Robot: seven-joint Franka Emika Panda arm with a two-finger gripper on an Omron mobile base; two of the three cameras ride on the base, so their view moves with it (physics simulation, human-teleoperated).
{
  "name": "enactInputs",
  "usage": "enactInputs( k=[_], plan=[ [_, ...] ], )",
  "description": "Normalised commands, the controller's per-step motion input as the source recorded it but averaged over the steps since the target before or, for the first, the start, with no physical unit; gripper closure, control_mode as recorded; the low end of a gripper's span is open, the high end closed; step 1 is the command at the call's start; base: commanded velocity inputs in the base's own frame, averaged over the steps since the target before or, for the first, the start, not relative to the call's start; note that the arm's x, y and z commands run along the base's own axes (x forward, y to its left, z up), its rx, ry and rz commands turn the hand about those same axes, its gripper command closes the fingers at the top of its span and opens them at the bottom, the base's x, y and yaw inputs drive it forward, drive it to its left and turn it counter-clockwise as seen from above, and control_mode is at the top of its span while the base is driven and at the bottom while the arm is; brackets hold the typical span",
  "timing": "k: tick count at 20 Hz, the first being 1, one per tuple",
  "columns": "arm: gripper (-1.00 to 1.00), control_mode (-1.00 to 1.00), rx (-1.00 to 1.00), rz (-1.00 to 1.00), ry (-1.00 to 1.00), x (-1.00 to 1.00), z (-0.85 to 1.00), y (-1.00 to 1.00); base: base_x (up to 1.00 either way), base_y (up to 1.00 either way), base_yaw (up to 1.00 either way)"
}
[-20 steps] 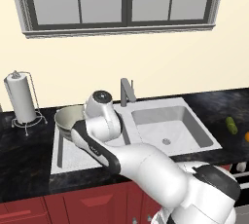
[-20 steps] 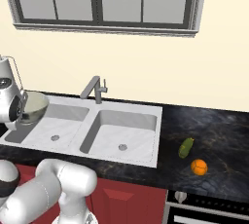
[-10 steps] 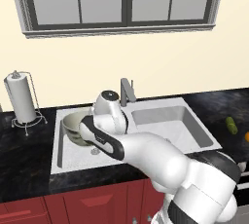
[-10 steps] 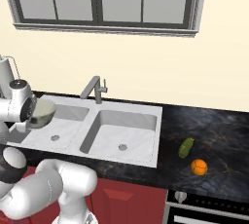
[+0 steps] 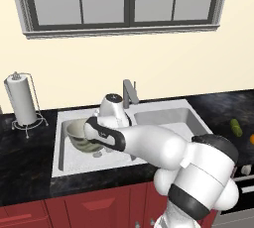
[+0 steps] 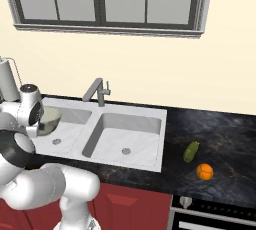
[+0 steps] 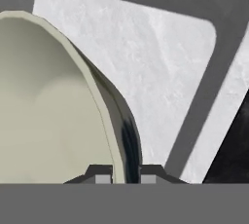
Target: Remove the cucumber and orange from the sink. Then move the bowl and cup from the counter to the sink for washing.
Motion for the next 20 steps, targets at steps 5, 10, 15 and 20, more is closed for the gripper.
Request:
enactInputs(
  k=[5, 10, 15, 20],
  plan=[
    [1.00, -1.00, -0.07, 0.05, -0.04, 0.21, -0.27, -0.03, 0.00, 0.00, 0.00],
    [1.00, -1.00, -0.03, 0.00, -0.04, 0.31, -0.23, -0.02, 0.00, 0.00, 0.00],
    [1.00, -1.00, 0.00, 0.01, -0.05, 0.31, -0.15, -0.01, 0.00, 0.00, 0.00],
    [1.00, -1.00, 0.00, 0.02, -0.01, 0.27, -0.16, 0.00, 0.00, 0.00, 0.00]
  ],
)
